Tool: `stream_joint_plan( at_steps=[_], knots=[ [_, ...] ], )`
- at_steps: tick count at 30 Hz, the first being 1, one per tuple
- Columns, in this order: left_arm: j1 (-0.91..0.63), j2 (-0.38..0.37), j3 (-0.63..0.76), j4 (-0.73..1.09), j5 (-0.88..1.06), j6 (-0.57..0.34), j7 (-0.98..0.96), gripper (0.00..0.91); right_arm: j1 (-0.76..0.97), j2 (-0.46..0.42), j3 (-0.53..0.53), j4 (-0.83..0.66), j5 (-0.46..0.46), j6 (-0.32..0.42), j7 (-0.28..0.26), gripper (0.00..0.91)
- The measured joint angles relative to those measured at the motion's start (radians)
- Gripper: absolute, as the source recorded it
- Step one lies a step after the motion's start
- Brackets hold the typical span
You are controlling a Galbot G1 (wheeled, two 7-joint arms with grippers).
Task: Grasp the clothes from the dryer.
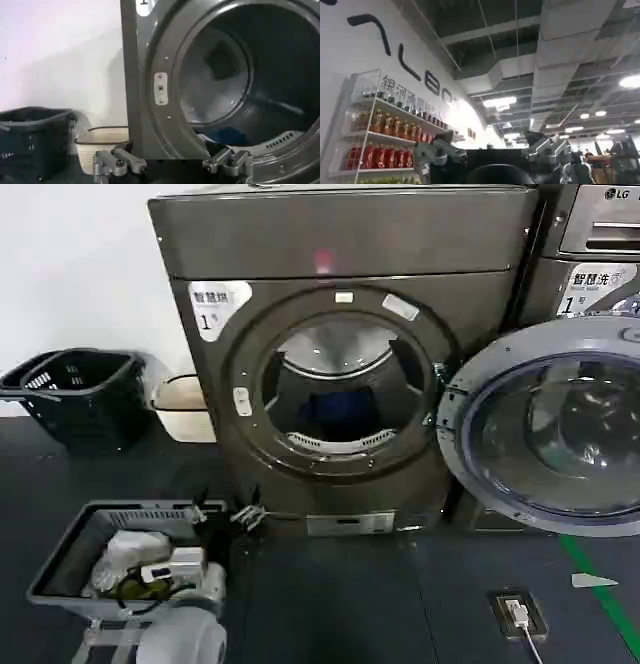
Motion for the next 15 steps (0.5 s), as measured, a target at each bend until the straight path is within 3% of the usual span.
stream_joint_plan(
  at_steps=[15],
  knots=[
    [0.012,0.000,0.009,-0.011,-0.002,-0.014,0.009,0.907,0.009,0.004,-0.016,0.009,0.033,0.049,-0.010,0.907]
  ],
)
